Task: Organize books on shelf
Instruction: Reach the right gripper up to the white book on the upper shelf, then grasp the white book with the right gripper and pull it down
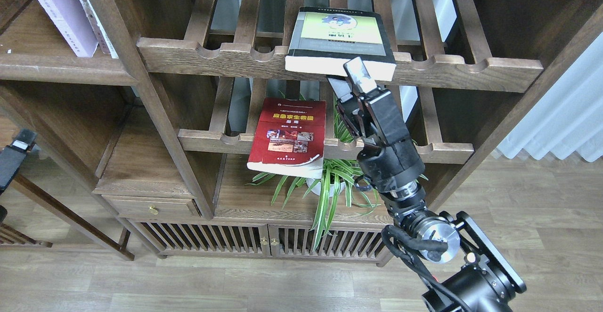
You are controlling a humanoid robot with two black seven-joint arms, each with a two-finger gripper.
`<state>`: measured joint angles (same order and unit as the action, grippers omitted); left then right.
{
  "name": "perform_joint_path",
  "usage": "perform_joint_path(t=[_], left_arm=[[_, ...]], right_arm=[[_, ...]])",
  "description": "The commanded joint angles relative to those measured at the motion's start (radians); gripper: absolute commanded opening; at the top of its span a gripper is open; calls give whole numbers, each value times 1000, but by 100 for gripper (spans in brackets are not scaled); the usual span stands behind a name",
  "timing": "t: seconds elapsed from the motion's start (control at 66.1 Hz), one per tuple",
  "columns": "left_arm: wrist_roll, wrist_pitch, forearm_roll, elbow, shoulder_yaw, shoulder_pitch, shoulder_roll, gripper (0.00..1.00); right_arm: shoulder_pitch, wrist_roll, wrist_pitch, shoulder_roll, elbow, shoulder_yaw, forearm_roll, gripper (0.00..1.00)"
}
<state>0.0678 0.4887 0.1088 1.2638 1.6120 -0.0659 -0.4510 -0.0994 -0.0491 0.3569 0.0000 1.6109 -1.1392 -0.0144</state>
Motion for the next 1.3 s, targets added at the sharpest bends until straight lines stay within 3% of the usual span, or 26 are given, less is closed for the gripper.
perform_joint_path(t=[0.0, 0.817, 0.969, 1.075, 1.15, 1.211, 1.287], left_arm=[[1, 0, -1, 0, 0, 0, -2, 100], [0, 0, 0, -3, 2, 2, -2, 100], [1, 0, 0, -4, 2, 2, -2, 100], [-2, 0, -1, -9, 2, 2, -2, 100], [-3, 0, -1, -14, 2, 2, -2, 100], [-5, 0, -1, -18, 3, 2, -3, 100], [-5, 0, -1, -24, 3, 2, -3, 100]], right_arm=[[-2, 0, -61, 0, -6, 2, -3, 99], [-80, -11, -248, 0, -23, -10, -18, 96], [-82, -11, -239, 0, -22, -13, -64, 72], [-77, -11, -237, 0, -22, -11, -75, 64], [-69, -11, -233, 0, -19, -11, -78, 51], [-63, -12, -210, 0, -17, -11, -91, 38], [-48, -11, -138, 0, -17, -11, -142, 8]])
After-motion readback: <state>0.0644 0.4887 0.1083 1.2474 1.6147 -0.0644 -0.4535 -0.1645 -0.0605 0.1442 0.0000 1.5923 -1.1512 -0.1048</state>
